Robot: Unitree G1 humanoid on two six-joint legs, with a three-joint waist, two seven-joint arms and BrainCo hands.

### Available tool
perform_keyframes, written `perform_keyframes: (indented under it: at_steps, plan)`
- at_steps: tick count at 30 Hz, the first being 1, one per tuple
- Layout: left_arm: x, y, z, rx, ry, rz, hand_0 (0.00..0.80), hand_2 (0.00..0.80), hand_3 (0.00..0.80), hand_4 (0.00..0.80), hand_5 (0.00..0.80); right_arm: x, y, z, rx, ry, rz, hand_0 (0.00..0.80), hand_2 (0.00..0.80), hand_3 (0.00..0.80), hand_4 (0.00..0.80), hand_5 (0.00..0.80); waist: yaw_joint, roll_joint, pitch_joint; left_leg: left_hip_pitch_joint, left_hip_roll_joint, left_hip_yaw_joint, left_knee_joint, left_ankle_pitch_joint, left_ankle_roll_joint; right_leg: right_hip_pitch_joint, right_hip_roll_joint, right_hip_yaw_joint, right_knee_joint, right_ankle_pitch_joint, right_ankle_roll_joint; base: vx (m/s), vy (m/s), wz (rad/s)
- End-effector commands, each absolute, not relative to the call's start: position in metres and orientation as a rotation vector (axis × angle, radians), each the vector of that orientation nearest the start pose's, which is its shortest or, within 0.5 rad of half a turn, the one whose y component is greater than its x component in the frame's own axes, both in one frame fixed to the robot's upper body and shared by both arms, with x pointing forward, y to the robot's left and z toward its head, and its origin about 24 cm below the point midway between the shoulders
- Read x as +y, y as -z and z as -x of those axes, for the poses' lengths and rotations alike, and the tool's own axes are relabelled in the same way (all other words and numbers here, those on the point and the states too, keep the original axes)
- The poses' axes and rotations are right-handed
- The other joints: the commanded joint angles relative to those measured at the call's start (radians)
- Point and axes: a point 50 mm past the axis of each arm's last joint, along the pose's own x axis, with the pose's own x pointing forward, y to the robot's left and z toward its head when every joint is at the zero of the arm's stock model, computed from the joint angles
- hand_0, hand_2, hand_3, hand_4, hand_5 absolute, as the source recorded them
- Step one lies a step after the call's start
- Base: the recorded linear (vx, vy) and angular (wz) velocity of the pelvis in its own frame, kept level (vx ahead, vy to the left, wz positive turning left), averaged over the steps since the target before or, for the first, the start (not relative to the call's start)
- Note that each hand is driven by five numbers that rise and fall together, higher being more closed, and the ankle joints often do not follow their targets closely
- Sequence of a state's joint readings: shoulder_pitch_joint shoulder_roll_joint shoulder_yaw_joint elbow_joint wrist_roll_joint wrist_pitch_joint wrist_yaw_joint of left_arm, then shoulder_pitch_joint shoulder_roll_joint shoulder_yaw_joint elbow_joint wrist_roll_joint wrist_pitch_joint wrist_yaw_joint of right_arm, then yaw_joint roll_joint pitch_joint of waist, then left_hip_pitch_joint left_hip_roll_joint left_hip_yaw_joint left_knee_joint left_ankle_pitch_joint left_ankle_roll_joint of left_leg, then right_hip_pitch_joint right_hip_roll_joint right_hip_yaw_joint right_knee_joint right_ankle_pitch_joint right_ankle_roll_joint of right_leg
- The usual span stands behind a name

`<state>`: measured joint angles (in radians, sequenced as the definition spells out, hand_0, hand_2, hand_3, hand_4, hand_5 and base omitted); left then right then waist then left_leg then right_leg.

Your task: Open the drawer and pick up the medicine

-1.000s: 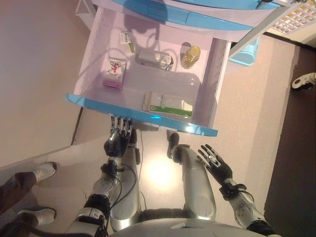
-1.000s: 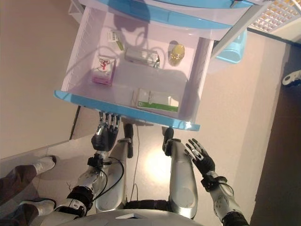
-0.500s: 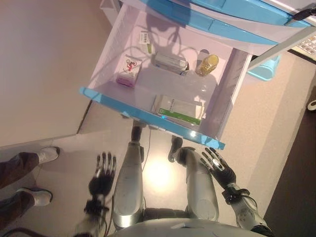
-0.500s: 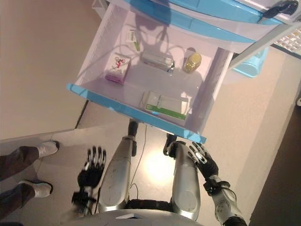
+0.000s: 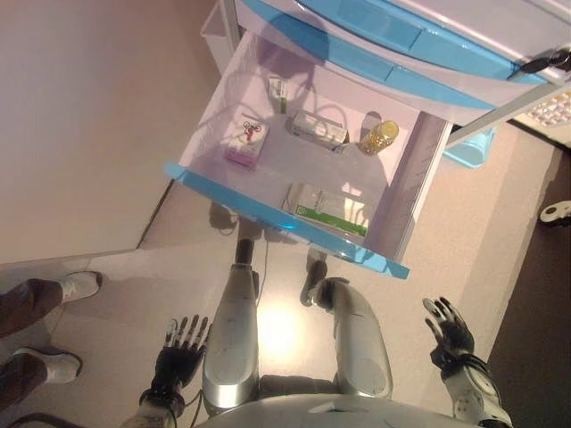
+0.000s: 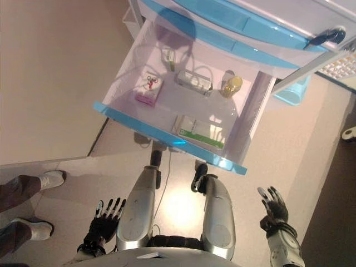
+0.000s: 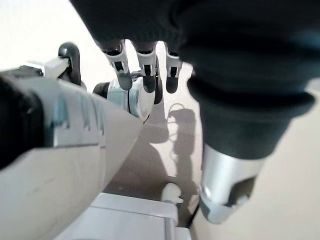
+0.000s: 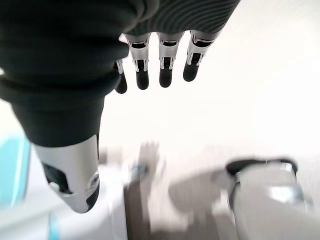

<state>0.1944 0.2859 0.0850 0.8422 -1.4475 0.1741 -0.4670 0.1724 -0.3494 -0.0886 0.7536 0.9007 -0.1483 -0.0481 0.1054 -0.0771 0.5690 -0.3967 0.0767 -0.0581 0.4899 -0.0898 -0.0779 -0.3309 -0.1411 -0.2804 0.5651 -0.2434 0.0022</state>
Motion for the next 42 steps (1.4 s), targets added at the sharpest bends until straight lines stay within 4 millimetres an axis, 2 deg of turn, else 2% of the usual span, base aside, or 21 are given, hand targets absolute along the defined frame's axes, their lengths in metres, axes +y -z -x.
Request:
perform_keyframes:
  at_steps: [1,3,4,5,8,12,13,15,22,27,31,37,42]
  plan:
    - [0.271,0.119,-0.08,0.512,-0.474,1.173,0.0,0.0,0.0,0.0,0.0,-0.336,0.084,-0.094,0.477,0.93,-0.47,0.0,0.0,0.0,0.0,0.0,-0.018,-0.021,-0.05,0.081,-0.018,0.106,-0.112,0.014,0.119,-0.018,-0.013,0.05,0.052,0.192,0.106,0.044,-0.032,-0.08]
    - [0.274,0.118,-0.076,0.505,-0.481,1.149,0.0,0.0,0.0,0.0,0.0,-0.35,0.057,-0.101,0.305,0.982,-0.405,0.0,0.0,0.0,0.0,0.0,-0.03,-0.027,-0.051,0.091,-0.016,0.113,-0.12,0.009,0.123,-0.011,-0.012,0.058,0.037,0.208,0.115,0.023,0.006,-0.06]
    - [0.274,0.118,-0.075,0.509,-0.484,1.143,0.0,0.0,0.0,0.0,0.0,-0.352,0.05,-0.103,0.262,0.984,-0.389,0.0,0.0,0.0,0.0,0.0,-0.031,-0.027,-0.052,0.093,-0.016,0.114,-0.121,0.008,0.124,-0.01,-0.012,0.059,0.034,0.209,0.116,0.013,0.046,-0.08]
    - [0.274,0.118,-0.071,0.511,-0.496,1.134,0.0,0.0,0.0,0.0,0.0,-0.358,0.025,-0.113,0.145,0.972,-0.313,0.0,0.0,0.0,0.0,0.0,-0.04,-0.028,-0.056,0.095,-0.018,0.118,-0.122,0.003,0.128,-0.011,-0.012,0.065,0.033,0.209,0.119,0.012,0.072,-0.13]
    - [0.271,0.12,-0.063,0.521,-0.497,1.128,0.0,0.0,0.0,0.0,0.0,-0.36,-0.029,-0.129,-0.096,0.872,-0.109,0.0,0.0,0.0,0.0,0.0,-0.061,-0.023,-0.064,0.102,-0.021,0.13,-0.136,0.002,0.134,-0.017,-0.015,0.077,0.03,0.218,0.132,0.017,0.116,-0.18]
    - [0.265,0.122,-0.058,0.533,-0.491,1.126,0.0,0.0,0.0,0.0,0.0,-0.35,-0.108,-0.146,-0.374,0.714,0.251,0.0,0.0,0.0,0.0,0.0,-0.081,-0.009,-0.072,0.109,-0.029,0.144,-0.149,-0.004,0.138,-0.021,-0.021,0.091,0.013,0.222,0.145,-0.007,0.116,-0.1]
    - [0.265,0.123,-0.058,0.538,-0.486,1.115,0.0,0.0,0.0,0.0,0.0,-0.347,-0.124,-0.15,-0.431,0.677,0.317,0.0,0.0,0.0,0.0,0.0,-0.082,-0.005,-0.071,0.098,-0.027,0.154,-0.154,0.02,0.143,-0.028,-0.023,0.084,-0.001,0.242,0.133,-0.07,0.101,0.02]
    - [0.264,0.124,-0.058,0.546,-0.479,1.11,0.0,0.0,0.0,0.0,0.0,-0.34,-0.153,-0.158,-0.502,0.621,0.447,0.0,0.0,0.0,0.0,0.0,-0.083,0.0,-0.068,0.097,-0.031,0.157,-0.154,0.017,0.141,-0.023,-0.025,0.088,-0.015,0.239,0.134,-0.036,0.077,0.01]
    - [0.27,0.123,-0.064,0.545,-0.475,1.092,0.0,0.0,0.0,0.0,0.0,-0.311,-0.228,-0.189,-0.707,0.42,0.671,0.0,0.0,0.0,0.0,0.0,-0.054,-0.006,-0.049,0.091,-0.041,0.152,-0.146,0.001,0.144,0.004,-0.029,0.088,-0.067,0.254,0.141,0.002,-0.009,-0.02]
    - [0.279,0.119,-0.077,0.544,-0.448,1.046,0.0,0.0,0.0,0.0,0.0,-0.287,-0.272,-0.211,-0.802,0.28,0.794,0.0,0.0,0.0,0.0,0.0,-0.022,-0.011,-0.049,0.084,-0.045,0.144,-0.153,-0.004,0.146,0.025,-0.027,0.077,-0.109,0.264,0.142,0.008,-0.046,0.0]
    - [0.288,0.114,-0.084,0.538,-0.45,1.021,0.0,0.0,0.0,0.0,0.0,-0.271,-0.3,-0.227,-0.811,0.159,0.856,0.0,0.0,0.0,0.0,0.0,0.007,-0.016,-0.049,0.08,-0.049,0.135,-0.156,-0.003,0.146,0.041,-0.026,0.062,-0.127,0.27,0.141,0.001,-0.046,0.04]
    - [0.295,0.111,-0.088,0.534,-0.463,0.998,0.0,0.0,0.0,0.0,0.0,-0.25,-0.314,-0.252,-0.723,0.014,0.905,0.0,0.0,0.0,0.0,0.0,0.047,-0.016,-0.049,0.076,-0.058,0.113,-0.16,-0.001,0.147,0.056,-0.031,0.038,-0.138,0.263,0.131,0.016,-0.03,0.11]
    - [0.294,0.112,-0.088,0.557,-0.454,0.993,0.0,0.0,0.0,0.0,0.0,-0.238,-0.309,-0.275,-0.616,-0.085,0.879,0.0,0.0,0.0,0.0,0.0,0.074,-0.004,-0.049,0.061,-0.07,0.095,-0.152,-0.001,0.145,0.055,-0.037,0.02,-0.139,0.24,0.114,0.013,-0.004,0.1]
